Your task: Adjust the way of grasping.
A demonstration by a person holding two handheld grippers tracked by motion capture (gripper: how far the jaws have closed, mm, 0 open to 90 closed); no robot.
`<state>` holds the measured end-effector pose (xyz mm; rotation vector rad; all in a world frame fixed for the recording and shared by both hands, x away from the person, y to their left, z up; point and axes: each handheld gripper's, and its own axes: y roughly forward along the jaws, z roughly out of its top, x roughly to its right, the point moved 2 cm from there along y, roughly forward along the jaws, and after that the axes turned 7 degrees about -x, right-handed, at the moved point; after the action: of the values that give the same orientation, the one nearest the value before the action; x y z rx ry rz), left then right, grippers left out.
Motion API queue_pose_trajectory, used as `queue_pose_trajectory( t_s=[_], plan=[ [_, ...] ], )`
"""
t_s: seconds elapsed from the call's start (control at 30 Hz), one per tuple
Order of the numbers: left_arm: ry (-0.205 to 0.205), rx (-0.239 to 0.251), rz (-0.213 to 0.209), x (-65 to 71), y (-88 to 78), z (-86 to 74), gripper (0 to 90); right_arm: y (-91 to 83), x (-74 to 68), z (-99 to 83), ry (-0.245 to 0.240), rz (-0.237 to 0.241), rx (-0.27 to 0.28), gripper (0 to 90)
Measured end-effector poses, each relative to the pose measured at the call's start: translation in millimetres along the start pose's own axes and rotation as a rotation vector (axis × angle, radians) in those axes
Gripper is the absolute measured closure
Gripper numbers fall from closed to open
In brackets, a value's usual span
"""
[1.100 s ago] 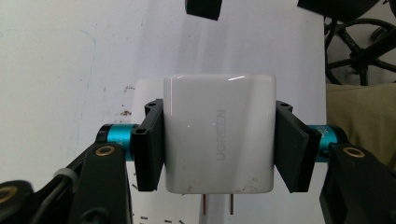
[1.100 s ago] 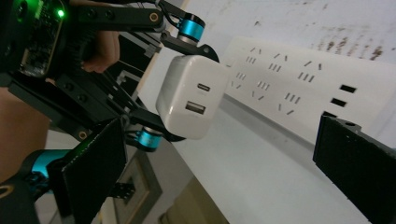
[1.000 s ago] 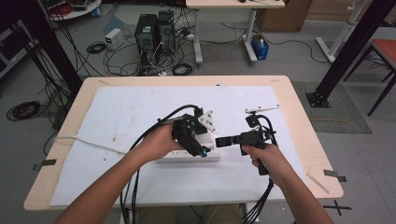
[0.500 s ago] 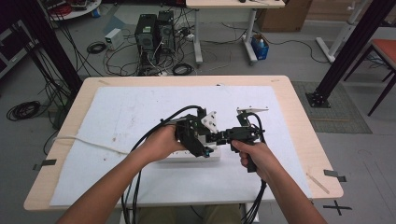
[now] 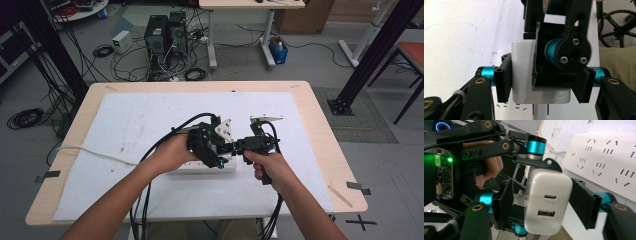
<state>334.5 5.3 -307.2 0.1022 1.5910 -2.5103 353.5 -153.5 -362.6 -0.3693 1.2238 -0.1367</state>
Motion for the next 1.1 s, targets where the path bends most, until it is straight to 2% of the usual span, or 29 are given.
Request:
queue_pose_trajectory(
  t_s=[0.23,0.37,0.53,0.63,0.73,0.83,0.87,0.93,1.0,1.03,1.1],
  plan=[
    [0.01,-0.007,0.015,0.4,0.8,0.4,42.5,-0.8,2.3,0.5,0.031,0.026,-0.016,52.9],
    [0.018,-0.003,0.025,0.1,0.3,0.5,42.5,-1.8,3.1,0.9,0.046,0.025,-0.011,59.0],
    [0.033,-0.009,0.047,1.7,1.2,0.5,42.5,-1.9,5.3,1.6,0.077,0.047,-0.015,61.6],
    [0.003,-0.003,0.028,-0.1,2.0,-0.5,41.7,-1.5,5.5,1.5,0.07,0.033,-0.009,62.2],
    [-0.031,0.009,0.04,-3.3,-0.2,-3.4,29.0,-1.8,6.7,0.7,0.056,-0.011,-0.001,62.3],
    [-0.069,0.031,0.04,-7.5,-5.7,-10.8,27.3,-7.6,7.7,-0.1,0.029,-0.055,0.034,62.2],
    [-0.08,0.027,0.042,-9.5,-7.6,-13.9,24.0,-10.6,8.1,-0.3,0.023,-0.07,0.05,62.2],
    [-0.101,0.029,0.036,-12.2,-11.4,-21.1,23.4,-16.3,9.0,-0.5,0.007,-0.094,0.076,62.2],
    [-0.128,0.037,0.032,-15.1,-15.3,-29.8,23.4,-22.7,7.3,-0.7,-0.024,-0.169,0.083,62.2],
    [-0.145,0.039,0.034,-16.7,-16.8,-34.6,23.4,-24.5,6.7,-0.5,-0.035,-0.19,0.086,62.2],
    [-0.176,0.019,0.052,-20.4,-20.1,-45.2,23.4,-29.8,3.6,0.0,-0.076,-0.261,0.082,62.2]
  ],
)
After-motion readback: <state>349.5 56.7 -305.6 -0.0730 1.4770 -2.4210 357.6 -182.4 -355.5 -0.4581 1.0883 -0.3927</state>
